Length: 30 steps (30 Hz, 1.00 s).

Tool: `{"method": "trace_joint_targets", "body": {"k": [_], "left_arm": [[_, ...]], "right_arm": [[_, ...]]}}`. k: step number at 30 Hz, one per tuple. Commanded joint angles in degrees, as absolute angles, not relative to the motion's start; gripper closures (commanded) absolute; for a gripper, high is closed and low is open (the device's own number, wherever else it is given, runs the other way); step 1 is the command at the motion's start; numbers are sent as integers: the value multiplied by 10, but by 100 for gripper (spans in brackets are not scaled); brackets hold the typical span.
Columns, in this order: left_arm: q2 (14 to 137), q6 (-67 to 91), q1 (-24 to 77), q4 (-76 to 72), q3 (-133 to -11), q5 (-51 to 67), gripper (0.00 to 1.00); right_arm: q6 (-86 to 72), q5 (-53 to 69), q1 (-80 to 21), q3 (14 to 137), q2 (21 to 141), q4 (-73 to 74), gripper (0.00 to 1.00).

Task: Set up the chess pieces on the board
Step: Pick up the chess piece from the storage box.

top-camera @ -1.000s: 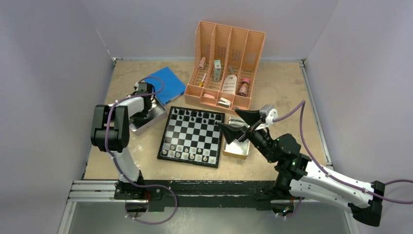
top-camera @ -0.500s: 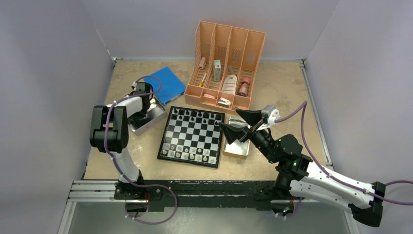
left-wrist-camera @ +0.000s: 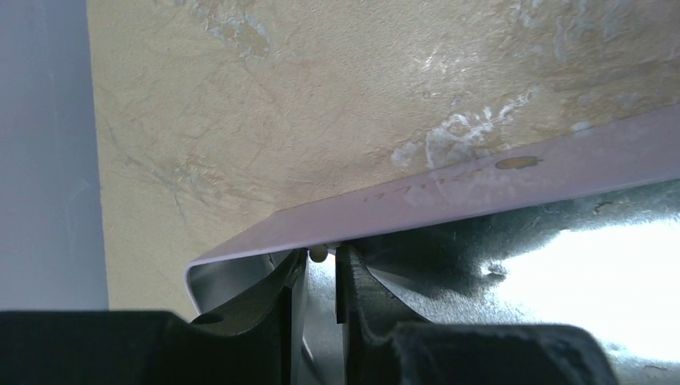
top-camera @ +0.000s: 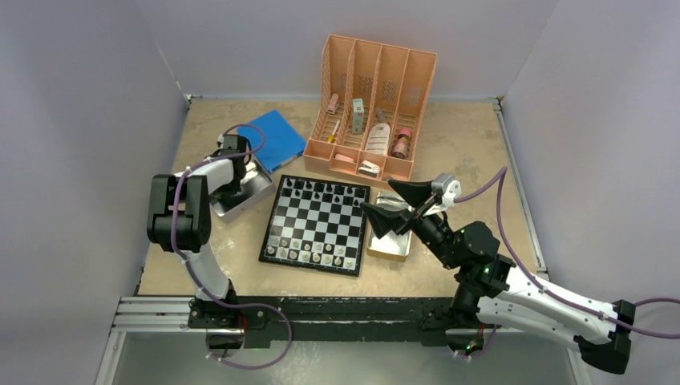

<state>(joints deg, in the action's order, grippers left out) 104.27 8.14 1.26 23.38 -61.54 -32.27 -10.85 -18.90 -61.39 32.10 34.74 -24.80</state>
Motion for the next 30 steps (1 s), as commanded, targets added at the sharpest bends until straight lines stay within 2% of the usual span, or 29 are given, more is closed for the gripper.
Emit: {"method": "trace_joint_targets", "body": {"k": [1,14,30], "left_arm": [[1021,88,15,226,-610,-268,81],[971,98,17,218,-613,-251,82],[981,101,0,227,-617,-275,75]], "right_arm": [[-101,-185,-615,324,342,-277,1],[-102,-182,-614,328,355,-276,1],[-102,-182,-615,329,357,-276,1]]}}
